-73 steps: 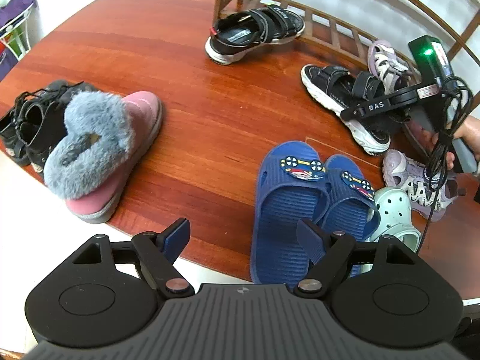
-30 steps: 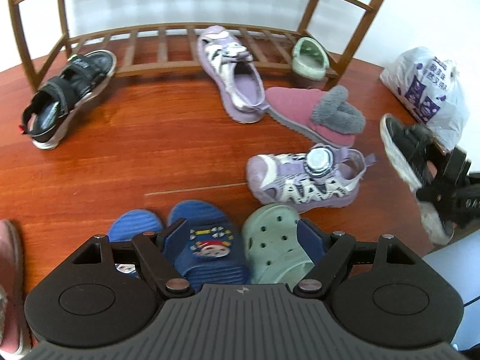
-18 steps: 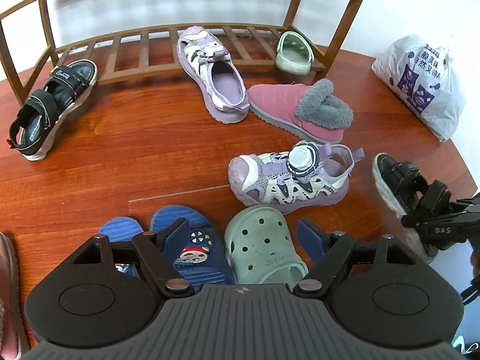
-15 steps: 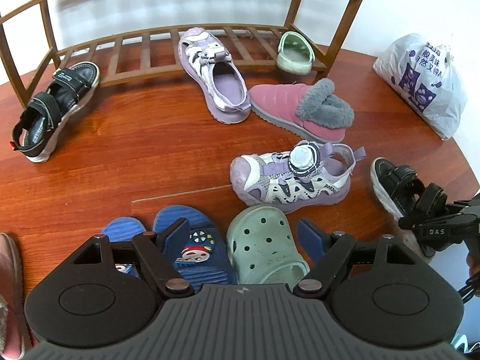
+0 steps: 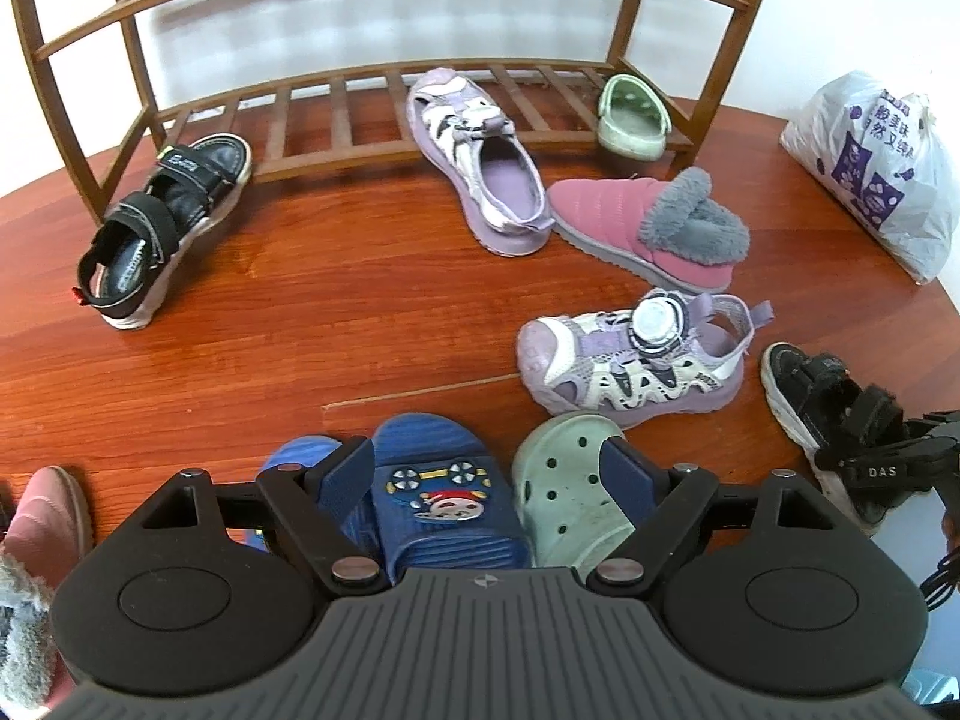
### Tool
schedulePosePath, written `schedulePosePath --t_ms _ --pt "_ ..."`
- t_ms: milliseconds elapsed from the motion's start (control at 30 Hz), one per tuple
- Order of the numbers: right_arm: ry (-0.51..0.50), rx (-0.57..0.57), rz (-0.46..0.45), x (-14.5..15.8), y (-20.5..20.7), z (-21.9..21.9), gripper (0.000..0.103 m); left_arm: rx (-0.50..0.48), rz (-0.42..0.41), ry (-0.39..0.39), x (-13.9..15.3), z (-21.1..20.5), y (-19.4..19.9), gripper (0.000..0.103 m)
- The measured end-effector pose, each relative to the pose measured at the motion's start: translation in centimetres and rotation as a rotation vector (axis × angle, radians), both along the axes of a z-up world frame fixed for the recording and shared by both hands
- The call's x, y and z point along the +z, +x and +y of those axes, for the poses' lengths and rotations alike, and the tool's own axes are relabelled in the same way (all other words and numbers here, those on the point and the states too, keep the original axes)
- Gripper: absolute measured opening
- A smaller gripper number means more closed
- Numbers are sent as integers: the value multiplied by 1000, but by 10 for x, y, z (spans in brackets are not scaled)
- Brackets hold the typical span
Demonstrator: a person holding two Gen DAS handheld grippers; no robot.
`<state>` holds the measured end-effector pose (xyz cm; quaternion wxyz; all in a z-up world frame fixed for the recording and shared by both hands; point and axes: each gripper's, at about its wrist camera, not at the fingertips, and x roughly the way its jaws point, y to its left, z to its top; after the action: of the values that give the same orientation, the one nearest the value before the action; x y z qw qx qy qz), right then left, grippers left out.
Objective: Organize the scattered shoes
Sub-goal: 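Lift the black velcro sandal with the right tool and carry it across the table, then lower the black sandal onto the table and open the right tool, then grasp the lilac sneaker with the white dial using the right tool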
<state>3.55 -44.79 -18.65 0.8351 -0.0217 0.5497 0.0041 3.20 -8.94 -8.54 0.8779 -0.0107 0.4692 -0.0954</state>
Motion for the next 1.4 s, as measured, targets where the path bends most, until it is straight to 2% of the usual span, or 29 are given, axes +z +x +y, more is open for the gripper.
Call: schedulePosePath --t_ms 100,300,433,600,700,1000,1200,1400 --pt "-8 16 -10 8 -2 1 88 3 1 0 0 2 0 84" --pt "-53 95 -25 32 -6 6 92 13 13 -6 -1 4 -1 84" --pt "-101 200 -45 56 -6 19 93 36 27 -20 -5 7 -4 84" --pt "-87 324 -56 76 2 32 98 62 40 -25 -10 10 -11 85" --pt "-74 438 -71 83 10 47 100 86 45 -25 -13 13 -17 84" --pt "-88 752 -87 77 45 98 100 174 58 -25 -18 32 -37 85" --pt "-93 962 -74 64 74 132 100 230 61 -27 -17 44 -49 85" --pt "-126 1126 -48 46 88 155 100 275 72 -21 -19 53 -58 85"
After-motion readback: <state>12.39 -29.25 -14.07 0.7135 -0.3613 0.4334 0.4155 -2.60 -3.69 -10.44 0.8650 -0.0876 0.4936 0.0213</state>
